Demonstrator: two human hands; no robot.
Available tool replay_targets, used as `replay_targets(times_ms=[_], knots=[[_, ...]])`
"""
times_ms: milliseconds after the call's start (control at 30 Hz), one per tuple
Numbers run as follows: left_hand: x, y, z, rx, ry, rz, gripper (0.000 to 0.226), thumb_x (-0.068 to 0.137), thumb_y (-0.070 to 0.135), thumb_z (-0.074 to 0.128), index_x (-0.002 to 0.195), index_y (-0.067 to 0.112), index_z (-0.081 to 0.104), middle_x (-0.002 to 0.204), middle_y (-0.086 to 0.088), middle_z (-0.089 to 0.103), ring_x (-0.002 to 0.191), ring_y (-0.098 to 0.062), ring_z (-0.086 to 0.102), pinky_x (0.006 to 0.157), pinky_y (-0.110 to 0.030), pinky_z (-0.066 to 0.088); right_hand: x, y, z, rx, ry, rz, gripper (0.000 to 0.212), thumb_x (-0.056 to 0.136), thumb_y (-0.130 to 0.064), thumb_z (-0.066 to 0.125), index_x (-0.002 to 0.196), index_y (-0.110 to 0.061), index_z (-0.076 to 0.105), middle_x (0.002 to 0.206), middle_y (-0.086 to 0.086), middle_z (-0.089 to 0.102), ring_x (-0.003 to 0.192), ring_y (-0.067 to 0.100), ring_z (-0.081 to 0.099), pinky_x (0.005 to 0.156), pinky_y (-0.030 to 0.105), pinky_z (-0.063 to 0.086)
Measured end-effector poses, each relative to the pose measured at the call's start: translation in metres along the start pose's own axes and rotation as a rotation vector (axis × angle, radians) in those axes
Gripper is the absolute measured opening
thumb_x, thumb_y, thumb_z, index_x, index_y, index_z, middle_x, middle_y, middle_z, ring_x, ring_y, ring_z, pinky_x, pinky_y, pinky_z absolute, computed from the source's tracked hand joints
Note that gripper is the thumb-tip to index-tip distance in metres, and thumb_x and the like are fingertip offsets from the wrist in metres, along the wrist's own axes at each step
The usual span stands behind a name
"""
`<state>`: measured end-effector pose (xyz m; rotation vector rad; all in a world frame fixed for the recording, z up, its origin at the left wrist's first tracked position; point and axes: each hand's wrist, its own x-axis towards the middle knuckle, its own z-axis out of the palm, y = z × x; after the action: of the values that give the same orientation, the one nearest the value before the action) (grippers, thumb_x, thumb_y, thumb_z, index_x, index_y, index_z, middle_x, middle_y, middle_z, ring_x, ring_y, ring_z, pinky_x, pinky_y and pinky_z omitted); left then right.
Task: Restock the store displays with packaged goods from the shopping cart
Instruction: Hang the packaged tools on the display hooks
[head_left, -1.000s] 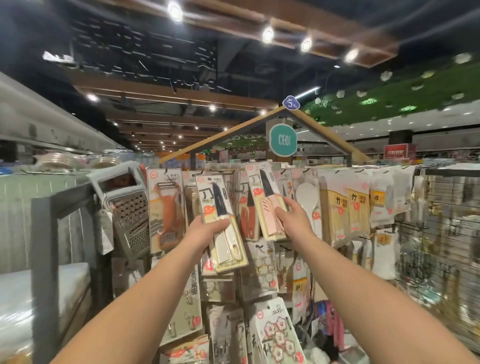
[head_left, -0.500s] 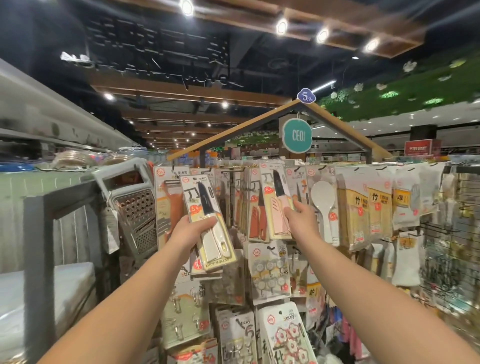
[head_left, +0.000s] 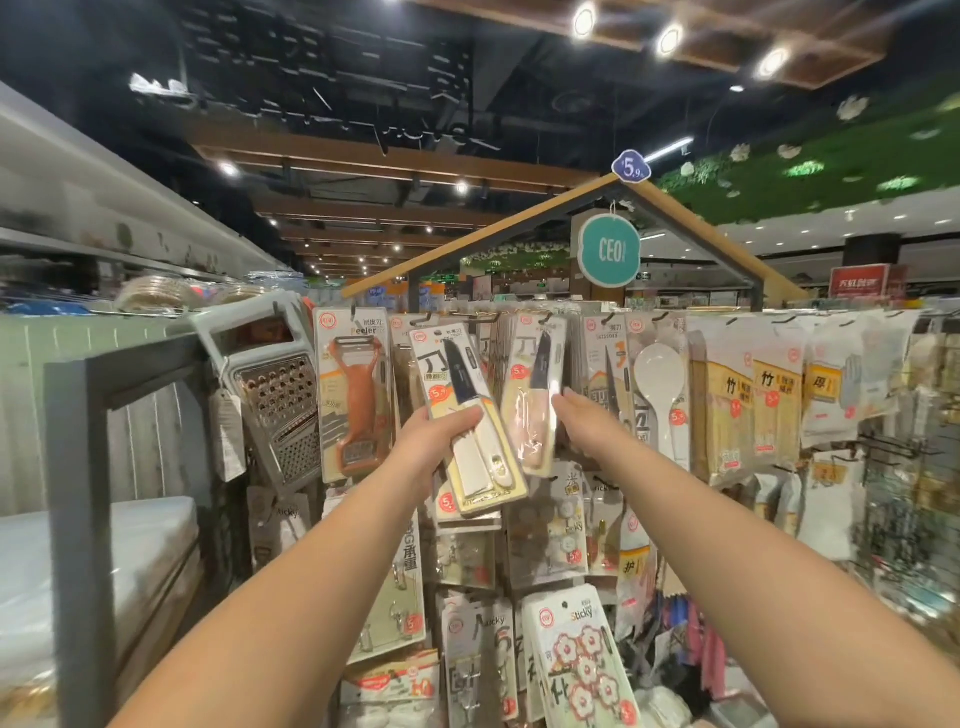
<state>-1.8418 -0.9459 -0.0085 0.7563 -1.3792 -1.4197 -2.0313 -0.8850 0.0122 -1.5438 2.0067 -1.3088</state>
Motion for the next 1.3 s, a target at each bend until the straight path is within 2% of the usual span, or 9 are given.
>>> replay_targets(times_ms=[67, 133, 233, 567, 700, 833, 933, 1167, 1300], knots=[[-0.001, -0.002, 0.003, -0.044, 0.008, -0.014, 0.013, 0.091, 0.011, 0.068, 0.103, 0.012, 0.064, 0.104, -0.013, 0.073, 0.089, -0.028, 0.07, 0.088, -0.042, 0.056, -0.008, -0.005, 0.007, 0.014, -0.049, -0.063, 0.054, 0.104, -0.049, 0.032, 0.149, -0.021, 0.042, 0.153, 0.0, 0.042, 0.138, 0.024, 0.041, 0.113, 0.044, 0.035], [-0.002, -0.003, 0.003, -0.081, 0.027, -0.02, 0.015, 0.091, 0.012, 0.068, 0.105, 0.011, 0.063, 0.103, -0.013, 0.073, 0.089, -0.028, 0.07, 0.087, -0.044, 0.056, -0.019, -0.004, 0.013, 0.136, -0.16, -0.097, 0.045, 0.101, -0.046, 0.045, 0.13, -0.016, 0.061, 0.127, 0.002, 0.063, 0.109, 0.019, 0.06, 0.095, 0.038, 0.049], [-0.003, -0.004, 0.001, -0.127, 0.068, -0.018, 0.022, 0.091, 0.013, 0.068, 0.112, 0.008, 0.063, 0.102, -0.012, 0.073, 0.08, -0.024, 0.07, 0.077, -0.038, 0.058, -0.037, -0.004, 0.023, 0.24, -0.33, -0.098, 0.022, 0.093, -0.037, 0.064, 0.099, -0.017, 0.069, 0.09, -0.002, 0.07, 0.077, 0.012, 0.061, 0.071, 0.029, 0.05], [-0.009, -0.017, 0.014, -0.127, 0.006, -0.099, 0.064, 0.079, 0.036, 0.08, 0.132, 0.013, 0.056, 0.111, -0.008, 0.074, 0.103, -0.027, 0.07, 0.096, -0.046, 0.053, -0.044, 0.005, 0.053, 0.454, -0.119, 0.095, 0.033, 0.096, -0.036, 0.054, 0.119, -0.013, 0.057, 0.11, 0.008, 0.07, 0.095, 0.025, 0.071, 0.074, 0.043, 0.062], [-0.008, -0.021, 0.021, -0.152, 0.015, -0.085, 0.04, 0.09, 0.013, 0.07, 0.126, 0.01, 0.054, 0.11, -0.013, 0.073, 0.097, -0.028, 0.072, 0.082, -0.042, 0.059, -0.045, 0.014, 0.05, 0.529, -0.005, 0.094, 0.033, 0.096, -0.036, 0.055, 0.122, -0.016, 0.056, 0.115, 0.008, 0.068, 0.099, 0.026, 0.068, 0.069, 0.041, 0.062], [-0.009, -0.027, 0.029, -0.181, -0.006, -0.058, 0.019, 0.094, 0.015, 0.065, 0.112, 0.015, 0.06, 0.108, -0.013, 0.073, 0.099, -0.03, 0.07, 0.092, -0.05, 0.055, -0.047, 0.017, 0.045, 0.559, 0.108, 0.041, 0.009, 0.099, -0.024, 0.054, 0.102, -0.017, 0.058, 0.096, 0.005, 0.07, 0.081, 0.018, 0.069, 0.057, 0.029, 0.055], [-0.008, -0.031, 0.035, -0.18, 0.018, -0.03, 0.014, 0.096, 0.018, 0.063, 0.109, 0.016, 0.061, 0.104, -0.01, 0.074, 0.097, -0.028, 0.07, 0.09, -0.047, 0.055, -0.042, 0.023, 0.045, 0.58, 0.199, 0.021, 0.005, 0.098, -0.024, 0.055, 0.094, -0.021, 0.057, 0.098, 0.008, 0.07, 0.082, 0.02, 0.069, 0.062, 0.034, 0.057], [0.001, -0.034, 0.029, -0.123, 0.074, -0.013, 0.013, 0.095, 0.024, 0.065, 0.106, 0.02, 0.061, 0.102, -0.004, 0.071, 0.092, -0.02, 0.067, 0.091, -0.04, 0.053, -0.038, 0.055, 0.023, 0.62, 0.317, 0.045, 0.057, 0.1, -0.03, 0.054, 0.151, -0.012, 0.032, 0.139, 0.0, 0.044, 0.075, 0.018, 0.068, 0.08, 0.042, 0.06], [0.007, -0.037, 0.027, -0.099, 0.076, -0.008, 0.011, 0.094, 0.023, 0.067, 0.102, 0.02, 0.061, 0.101, -0.004, 0.071, 0.092, -0.02, 0.068, 0.091, -0.042, 0.053, -0.032, 0.066, 0.013, 0.61, 0.298, 0.062, 0.058, 0.1, -0.03, 0.054, 0.152, -0.014, 0.033, 0.097, -0.009, 0.051, 0.071, 0.019, 0.064, 0.082, 0.047, 0.058]])
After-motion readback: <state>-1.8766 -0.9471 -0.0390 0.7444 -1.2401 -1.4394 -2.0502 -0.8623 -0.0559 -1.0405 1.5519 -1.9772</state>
